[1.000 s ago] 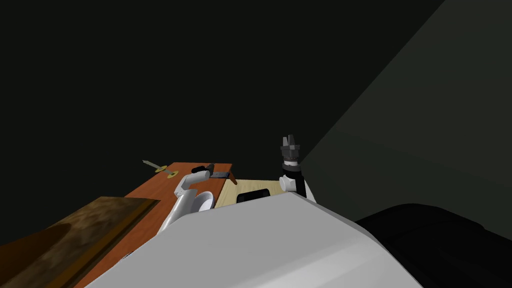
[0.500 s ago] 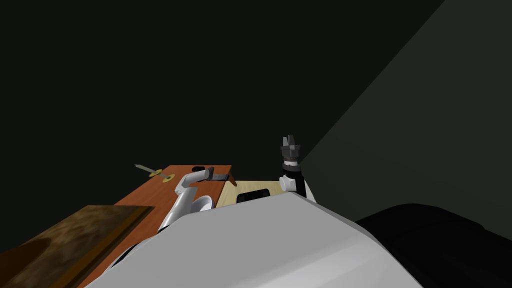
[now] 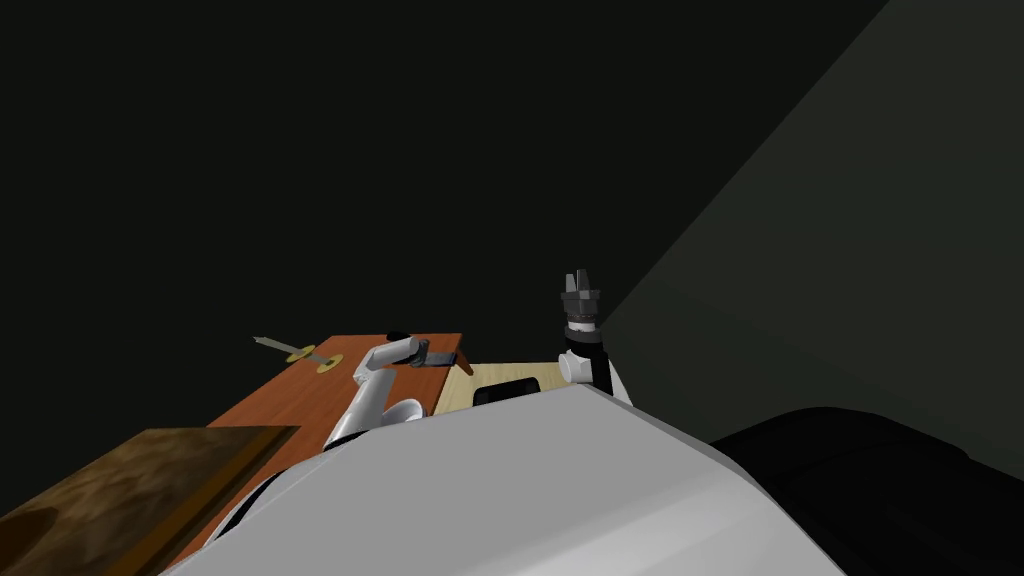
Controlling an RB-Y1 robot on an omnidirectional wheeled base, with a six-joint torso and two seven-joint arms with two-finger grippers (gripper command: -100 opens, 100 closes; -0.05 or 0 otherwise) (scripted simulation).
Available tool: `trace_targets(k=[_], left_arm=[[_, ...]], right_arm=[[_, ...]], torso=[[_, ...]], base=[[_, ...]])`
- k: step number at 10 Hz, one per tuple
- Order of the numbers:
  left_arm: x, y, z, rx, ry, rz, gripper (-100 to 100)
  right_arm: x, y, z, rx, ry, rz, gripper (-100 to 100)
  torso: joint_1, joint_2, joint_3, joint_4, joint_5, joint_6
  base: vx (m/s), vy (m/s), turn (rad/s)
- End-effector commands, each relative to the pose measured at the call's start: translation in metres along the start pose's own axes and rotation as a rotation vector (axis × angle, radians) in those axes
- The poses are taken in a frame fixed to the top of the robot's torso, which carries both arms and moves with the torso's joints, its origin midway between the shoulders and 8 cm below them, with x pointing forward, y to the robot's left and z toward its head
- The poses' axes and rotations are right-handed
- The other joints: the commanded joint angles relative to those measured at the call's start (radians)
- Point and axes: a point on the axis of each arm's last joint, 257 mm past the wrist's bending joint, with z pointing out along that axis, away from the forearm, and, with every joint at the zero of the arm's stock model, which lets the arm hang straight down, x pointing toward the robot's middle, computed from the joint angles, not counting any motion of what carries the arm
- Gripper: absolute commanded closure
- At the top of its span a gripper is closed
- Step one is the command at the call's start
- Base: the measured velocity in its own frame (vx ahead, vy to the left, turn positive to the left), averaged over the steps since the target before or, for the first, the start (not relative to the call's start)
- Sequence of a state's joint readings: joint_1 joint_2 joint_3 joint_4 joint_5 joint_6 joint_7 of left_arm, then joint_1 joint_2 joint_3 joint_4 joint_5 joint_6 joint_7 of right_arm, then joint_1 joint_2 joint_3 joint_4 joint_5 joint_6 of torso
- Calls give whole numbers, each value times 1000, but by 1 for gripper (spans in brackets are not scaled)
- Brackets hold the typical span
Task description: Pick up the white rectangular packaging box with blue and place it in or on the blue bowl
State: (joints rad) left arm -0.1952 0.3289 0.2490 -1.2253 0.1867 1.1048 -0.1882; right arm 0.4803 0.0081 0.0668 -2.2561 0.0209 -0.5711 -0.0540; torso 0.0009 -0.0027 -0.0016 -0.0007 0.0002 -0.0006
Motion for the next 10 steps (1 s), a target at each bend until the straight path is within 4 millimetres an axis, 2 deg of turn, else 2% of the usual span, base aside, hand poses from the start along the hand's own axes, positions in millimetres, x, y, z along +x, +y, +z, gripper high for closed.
trace_targets(k=[1,7,10], left_arm=[[2,12,1,-38,12,-7,-100],[17,66,6,-265,96,-62,-100],[22,86,5,-344,125,-81,-100]], right_arm=[[0,0,0,0,0,0,0],[0,0,0,0,0,0,0],[0,0,0,0,0,0,0]], torso=[[0,0,0,0,0,0],[0,0,0,0,0,0],[1,-1,0,0,0,0]], base=[[35,20,-38],[43,28,-52],[49,33,-40]])
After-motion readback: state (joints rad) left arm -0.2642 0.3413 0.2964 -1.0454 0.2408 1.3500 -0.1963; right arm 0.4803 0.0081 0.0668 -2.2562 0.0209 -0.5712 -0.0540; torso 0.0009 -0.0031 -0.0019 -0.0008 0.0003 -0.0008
